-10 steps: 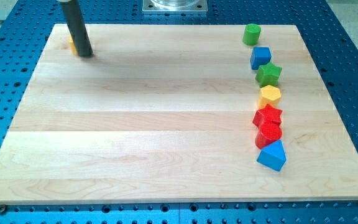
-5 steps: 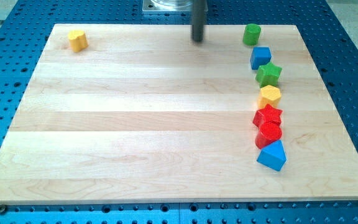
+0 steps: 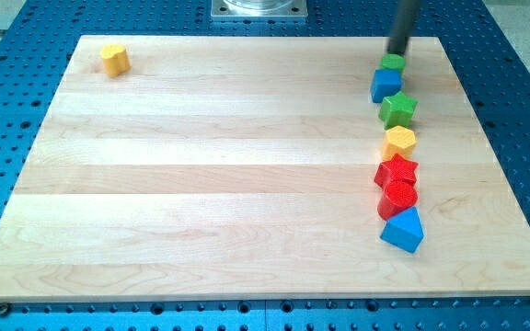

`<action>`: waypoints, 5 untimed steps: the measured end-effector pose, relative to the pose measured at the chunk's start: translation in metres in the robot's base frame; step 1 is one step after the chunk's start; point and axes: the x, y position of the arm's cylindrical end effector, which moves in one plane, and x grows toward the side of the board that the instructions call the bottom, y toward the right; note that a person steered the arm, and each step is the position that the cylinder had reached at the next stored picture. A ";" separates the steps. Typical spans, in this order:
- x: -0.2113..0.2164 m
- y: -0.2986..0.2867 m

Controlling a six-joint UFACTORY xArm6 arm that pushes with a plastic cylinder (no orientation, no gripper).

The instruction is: Push the green circle closely to the cube

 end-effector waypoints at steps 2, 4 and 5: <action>0.166 0.033; 0.197 -0.033; 0.204 -0.050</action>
